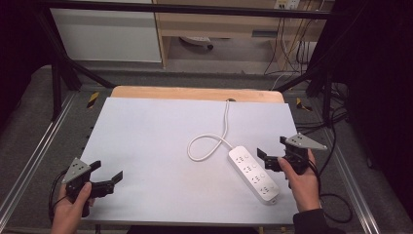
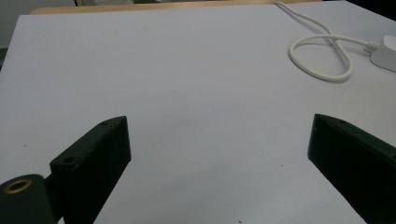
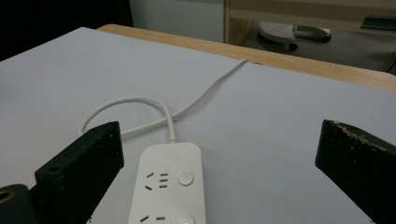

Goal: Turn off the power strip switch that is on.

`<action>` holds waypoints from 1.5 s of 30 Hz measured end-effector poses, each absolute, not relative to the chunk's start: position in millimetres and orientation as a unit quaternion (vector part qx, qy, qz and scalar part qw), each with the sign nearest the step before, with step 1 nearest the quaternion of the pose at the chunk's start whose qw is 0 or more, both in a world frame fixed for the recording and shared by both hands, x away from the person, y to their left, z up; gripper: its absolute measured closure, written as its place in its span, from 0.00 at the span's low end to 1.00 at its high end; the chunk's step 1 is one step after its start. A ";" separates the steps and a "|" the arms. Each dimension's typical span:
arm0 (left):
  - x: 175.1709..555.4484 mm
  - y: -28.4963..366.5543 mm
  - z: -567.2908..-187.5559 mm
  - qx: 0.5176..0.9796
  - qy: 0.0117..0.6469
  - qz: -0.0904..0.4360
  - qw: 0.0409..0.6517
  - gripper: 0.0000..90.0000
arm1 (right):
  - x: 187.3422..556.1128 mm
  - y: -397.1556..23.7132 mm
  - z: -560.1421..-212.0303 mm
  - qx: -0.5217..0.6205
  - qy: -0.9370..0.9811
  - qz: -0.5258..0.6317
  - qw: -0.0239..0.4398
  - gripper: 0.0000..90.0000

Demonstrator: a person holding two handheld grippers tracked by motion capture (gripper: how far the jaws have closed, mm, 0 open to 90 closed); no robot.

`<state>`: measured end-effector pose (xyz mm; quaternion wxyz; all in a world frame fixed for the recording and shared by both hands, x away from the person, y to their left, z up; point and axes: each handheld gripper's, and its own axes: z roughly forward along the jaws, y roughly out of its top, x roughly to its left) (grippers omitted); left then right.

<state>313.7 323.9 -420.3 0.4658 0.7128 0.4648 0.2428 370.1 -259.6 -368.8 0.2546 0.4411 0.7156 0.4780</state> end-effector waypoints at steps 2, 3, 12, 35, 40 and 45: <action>313.6 323.7 -420.4 0.712 0.465 0.242 0.466 0.06 | 371.8 -257.6 -369.8 0.441 0.717 0.477 0.252 0.02; 313.6 323.7 -420.4 0.712 0.465 0.242 0.466 0.06 | 372.7 -256.6 -370.5 0.441 0.717 0.477 0.252 0.02; 313.7 324.2 -420.4 0.713 0.466 0.243 0.465 0.06 | 379.4 -248.9 -374.2 0.440 0.722 0.473 0.246 0.02; 313.9 324.2 -420.8 0.714 0.465 0.241 0.465 0.06 | 393.0 -239.2 -393.7 0.451 0.739 0.452 0.217 0.03; 313.9 323.7 -420.9 0.714 0.465 0.240 0.465 0.06 | 393.5 -235.5 -397.9 0.449 0.743 0.449 0.210 0.03; 313.9 323.8 -420.9 0.714 0.465 0.240 0.465 0.06 | 394.2 -229.4 -403.0 0.443 0.752 0.443 0.205 0.04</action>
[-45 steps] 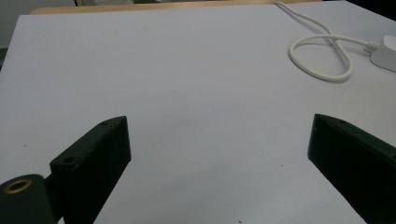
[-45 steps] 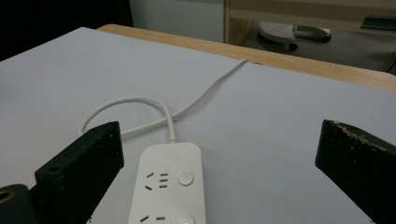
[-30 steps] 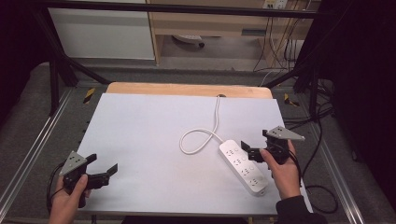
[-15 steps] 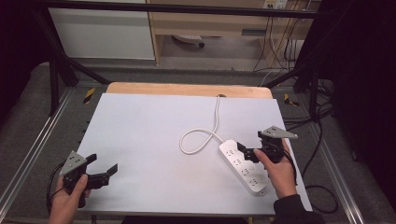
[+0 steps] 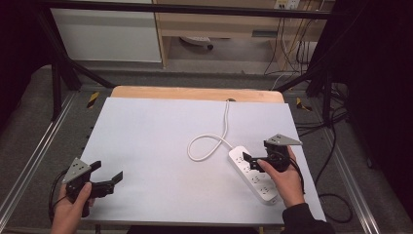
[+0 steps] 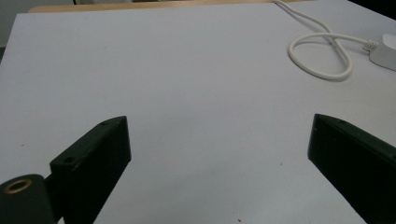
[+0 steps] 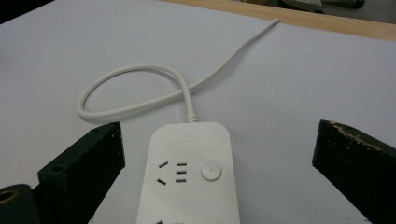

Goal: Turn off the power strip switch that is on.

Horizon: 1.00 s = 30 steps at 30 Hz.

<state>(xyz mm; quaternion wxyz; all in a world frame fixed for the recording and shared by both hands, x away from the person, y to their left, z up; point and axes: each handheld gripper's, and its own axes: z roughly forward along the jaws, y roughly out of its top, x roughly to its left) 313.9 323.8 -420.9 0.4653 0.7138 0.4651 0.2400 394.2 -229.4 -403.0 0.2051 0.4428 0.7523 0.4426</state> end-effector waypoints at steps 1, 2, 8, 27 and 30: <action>313.8 323.7 -420.9 0.714 0.465 0.240 0.465 0.06 | 394.2 -228.4 -404.0 0.443 0.753 0.442 0.205 0.04; 313.8 323.6 -420.9 0.714 0.465 0.240 0.465 0.06 | 394.2 -228.4 -404.0 0.443 0.753 0.442 0.205 0.04; 314.1 323.3 -421.2 0.715 0.465 0.238 0.465 0.06 | 394.2 -223.2 -409.7 0.438 0.760 0.437 0.196 0.09; 314.1 322.3 -421.0 0.718 0.462 0.237 0.464 0.06 | 389.0 -227.5 -420.6 0.432 0.759 0.442 0.202 0.84; 314.0 322.3 -421.1 0.718 0.462 0.237 0.463 0.06 | 388.5 -228.5 -421.3 0.435 0.757 0.443 0.202 0.95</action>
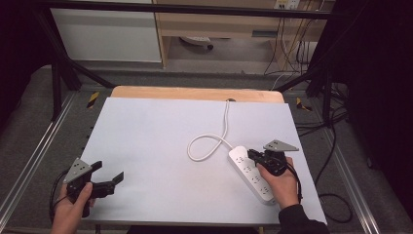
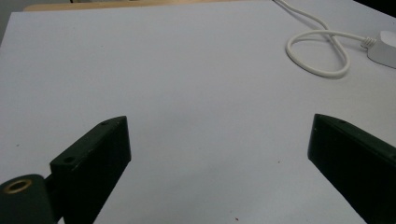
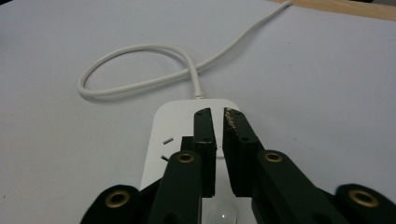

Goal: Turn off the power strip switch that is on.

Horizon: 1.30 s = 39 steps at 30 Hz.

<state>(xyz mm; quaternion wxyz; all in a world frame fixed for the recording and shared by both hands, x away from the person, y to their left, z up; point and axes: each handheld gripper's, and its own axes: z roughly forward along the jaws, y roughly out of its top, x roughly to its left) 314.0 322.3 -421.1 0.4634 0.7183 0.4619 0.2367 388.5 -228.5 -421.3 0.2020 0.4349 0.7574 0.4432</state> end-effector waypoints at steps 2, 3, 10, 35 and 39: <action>314.0 322.2 -421.1 0.718 0.462 0.237 0.464 0.06 | 388.4 -229.0 -421.9 0.434 0.758 0.444 0.199 0.99; 314.1 322.2 -421.1 0.718 0.462 0.237 0.464 0.06 | 388.6 -229.1 -422.7 0.432 0.760 0.442 0.201 1.00; 314.0 321.9 -421.0 0.719 0.462 0.236 0.463 0.06 | 388.8 -228.7 -425.3 0.438 0.762 0.437 0.194 1.00; 313.9 321.8 -420.5 0.718 0.461 0.237 0.464 0.06 | 371.2 -229.7 -423.8 0.463 0.765 0.401 0.197 1.00; 313.7 321.8 -420.5 0.719 0.461 0.237 0.463 0.06 | 369.1 -231.0 -423.1 0.470 0.764 0.394 0.198 1.00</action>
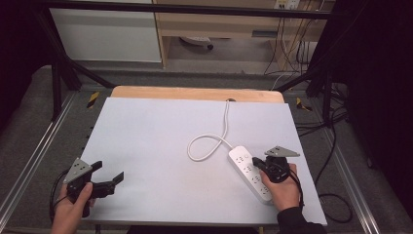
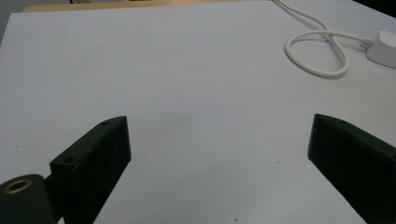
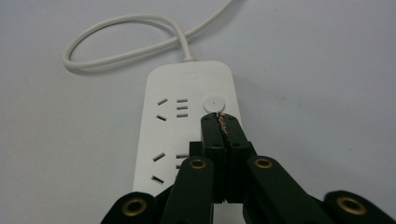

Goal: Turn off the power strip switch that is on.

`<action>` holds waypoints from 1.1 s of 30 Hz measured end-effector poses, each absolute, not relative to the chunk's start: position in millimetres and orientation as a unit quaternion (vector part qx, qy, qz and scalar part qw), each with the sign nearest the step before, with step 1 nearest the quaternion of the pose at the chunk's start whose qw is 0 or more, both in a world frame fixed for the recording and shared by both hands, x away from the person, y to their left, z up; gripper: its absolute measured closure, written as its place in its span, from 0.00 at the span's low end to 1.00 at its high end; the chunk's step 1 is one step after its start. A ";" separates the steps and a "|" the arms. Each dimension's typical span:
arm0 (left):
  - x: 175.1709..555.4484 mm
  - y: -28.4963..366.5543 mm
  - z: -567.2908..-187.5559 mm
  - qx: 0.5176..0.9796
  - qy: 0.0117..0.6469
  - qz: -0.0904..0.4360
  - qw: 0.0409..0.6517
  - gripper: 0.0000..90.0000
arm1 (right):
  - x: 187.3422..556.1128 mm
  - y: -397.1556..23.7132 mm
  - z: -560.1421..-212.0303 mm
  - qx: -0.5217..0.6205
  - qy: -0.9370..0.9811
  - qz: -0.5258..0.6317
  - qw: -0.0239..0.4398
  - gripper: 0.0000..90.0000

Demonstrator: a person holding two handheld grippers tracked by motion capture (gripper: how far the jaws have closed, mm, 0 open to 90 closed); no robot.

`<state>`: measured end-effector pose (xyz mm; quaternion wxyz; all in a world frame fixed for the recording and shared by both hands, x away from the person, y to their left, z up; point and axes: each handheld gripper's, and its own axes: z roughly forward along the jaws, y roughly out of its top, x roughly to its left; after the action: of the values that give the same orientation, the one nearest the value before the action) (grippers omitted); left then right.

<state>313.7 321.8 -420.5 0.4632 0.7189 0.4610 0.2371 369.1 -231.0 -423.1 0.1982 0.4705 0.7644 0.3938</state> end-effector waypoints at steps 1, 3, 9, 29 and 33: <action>313.7 321.6 -420.4 0.719 0.461 0.238 0.463 0.06 | 368.6 -231.5 -423.3 0.471 0.765 0.393 0.198 1.00; 313.6 321.3 -420.3 0.719 0.460 0.238 0.463 0.06 | 368.4 -230.9 -424.3 0.474 0.765 0.389 0.197 1.00; 314.0 320.7 -420.7 0.722 0.459 0.235 0.461 0.06 | 370.0 -229.4 -426.1 0.484 0.764 0.377 0.200 1.00; 313.6 320.8 -420.3 0.721 0.459 0.237 0.462 0.06 | 369.9 -229.4 -426.7 0.487 0.762 0.376 0.203 1.00; 313.7 320.9 -420.2 0.720 0.459 0.237 0.463 0.06 | 369.7 -229.7 -427.8 0.486 0.762 0.375 0.205 1.00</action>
<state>313.7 320.9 -420.2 0.4631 0.7202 0.4591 0.2369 369.7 -229.7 -427.8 0.2049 0.4864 0.7620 0.3752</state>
